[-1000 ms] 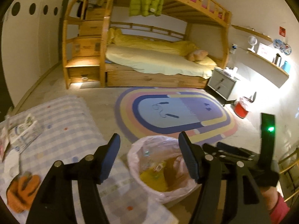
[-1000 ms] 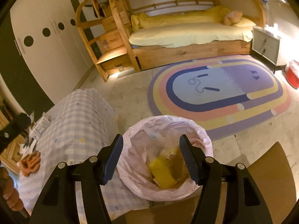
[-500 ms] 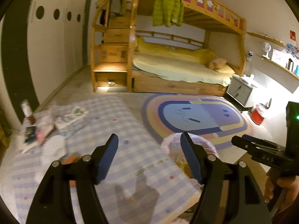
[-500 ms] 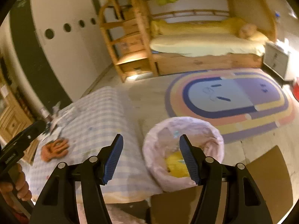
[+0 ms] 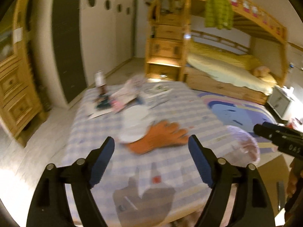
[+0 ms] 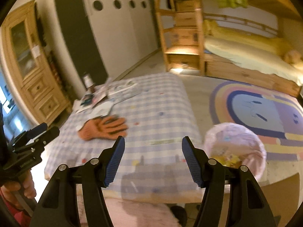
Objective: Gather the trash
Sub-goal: 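Move both grippers back over the table, then grasp the orange fuzzy glove with the right gripper and lift it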
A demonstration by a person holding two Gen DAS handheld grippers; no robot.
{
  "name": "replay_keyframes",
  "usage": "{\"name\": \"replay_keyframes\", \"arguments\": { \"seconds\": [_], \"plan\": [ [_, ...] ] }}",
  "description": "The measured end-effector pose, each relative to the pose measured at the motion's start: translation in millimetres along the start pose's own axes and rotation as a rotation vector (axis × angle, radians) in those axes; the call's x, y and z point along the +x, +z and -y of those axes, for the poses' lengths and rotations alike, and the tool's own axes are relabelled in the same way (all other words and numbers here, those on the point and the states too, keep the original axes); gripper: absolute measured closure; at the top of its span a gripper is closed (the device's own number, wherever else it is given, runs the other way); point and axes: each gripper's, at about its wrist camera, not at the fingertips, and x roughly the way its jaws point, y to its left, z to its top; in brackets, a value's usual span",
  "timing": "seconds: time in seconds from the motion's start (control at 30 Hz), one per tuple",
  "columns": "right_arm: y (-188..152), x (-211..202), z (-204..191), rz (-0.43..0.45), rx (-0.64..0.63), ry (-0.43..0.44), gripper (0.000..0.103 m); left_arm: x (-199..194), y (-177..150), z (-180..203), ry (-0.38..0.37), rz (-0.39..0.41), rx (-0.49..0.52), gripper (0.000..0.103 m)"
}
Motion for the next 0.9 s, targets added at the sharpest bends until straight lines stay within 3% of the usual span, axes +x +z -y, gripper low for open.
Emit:
{"name": "replay_keyframes", "arguments": {
  "seconds": [0.13, 0.27, 0.43, 0.6, 0.9],
  "plan": [
    [2, 20, -31, -0.031, -0.055, 0.045, 0.04, 4, -11, -36, 0.069, -0.034, -0.053, 0.022],
    [2, 40, -56, -0.055, -0.104, 0.066, 0.04, 9, -13, -58, 0.087, -0.054, -0.067, 0.022],
    [5, 70, -74, -0.096, -0.137, 0.088, 0.043, 18, -12, -69, 0.102, -0.066, -0.073, 0.022],
    [8, 96, -86, -0.128, -0.164, 0.108, 0.053, 29, -12, -78, 0.109, -0.081, -0.097, 0.022],
    [5, 139, -104, -0.2, -0.218, 0.135, 0.053, 39, -13, -77, 0.085, -0.094, -0.098, 0.025]
  ]
}}
